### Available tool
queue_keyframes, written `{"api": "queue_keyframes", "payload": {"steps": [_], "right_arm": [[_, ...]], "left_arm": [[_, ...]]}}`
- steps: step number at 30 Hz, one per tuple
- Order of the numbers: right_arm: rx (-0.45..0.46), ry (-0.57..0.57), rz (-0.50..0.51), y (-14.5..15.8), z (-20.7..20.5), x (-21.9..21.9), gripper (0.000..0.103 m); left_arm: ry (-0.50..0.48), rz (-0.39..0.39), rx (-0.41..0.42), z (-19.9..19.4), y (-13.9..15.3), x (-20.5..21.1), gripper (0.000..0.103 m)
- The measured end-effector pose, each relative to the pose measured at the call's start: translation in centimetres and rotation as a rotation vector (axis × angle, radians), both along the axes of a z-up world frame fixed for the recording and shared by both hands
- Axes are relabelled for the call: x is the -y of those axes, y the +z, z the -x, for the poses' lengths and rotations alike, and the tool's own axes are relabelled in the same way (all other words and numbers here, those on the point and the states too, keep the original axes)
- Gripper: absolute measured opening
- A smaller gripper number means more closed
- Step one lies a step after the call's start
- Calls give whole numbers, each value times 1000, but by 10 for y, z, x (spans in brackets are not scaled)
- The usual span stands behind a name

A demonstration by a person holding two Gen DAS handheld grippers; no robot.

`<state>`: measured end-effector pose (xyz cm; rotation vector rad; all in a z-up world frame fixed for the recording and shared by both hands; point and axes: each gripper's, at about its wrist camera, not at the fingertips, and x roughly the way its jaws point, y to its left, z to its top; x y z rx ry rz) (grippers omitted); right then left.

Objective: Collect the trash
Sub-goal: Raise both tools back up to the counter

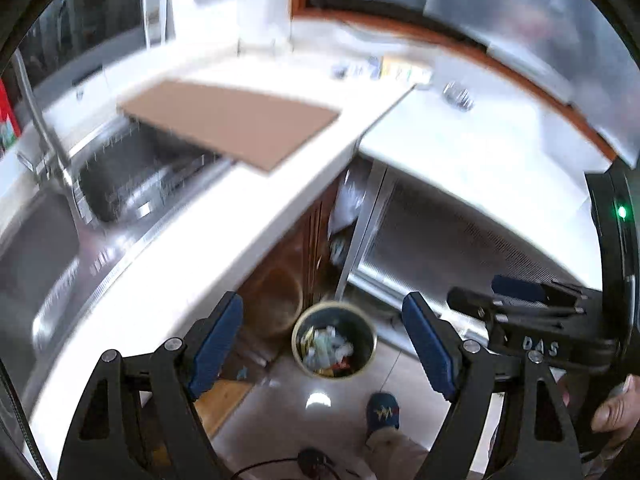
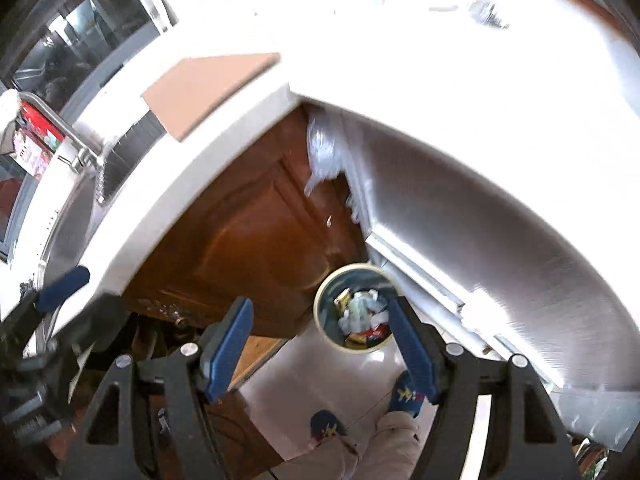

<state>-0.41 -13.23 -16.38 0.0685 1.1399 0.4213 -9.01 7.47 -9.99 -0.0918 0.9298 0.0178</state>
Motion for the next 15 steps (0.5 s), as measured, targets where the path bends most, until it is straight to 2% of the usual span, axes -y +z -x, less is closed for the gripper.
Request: {"api": "queue_keyframes", "payload": {"steps": [5,9,12,15], "right_arm": [[110,-53,19,51,20,14,71],[232,-91,64,89,35,20,71],[296,-120,90,113,42,26,71],[324,-134,67,132,44,35,63]], "left_arm": [[-45,5,95,5,49,1,81],[-88,16,155,6,76,5,81],[-115,-6,190,5,91,13,81],[-136,-25,215,0,104,21,81]]}}
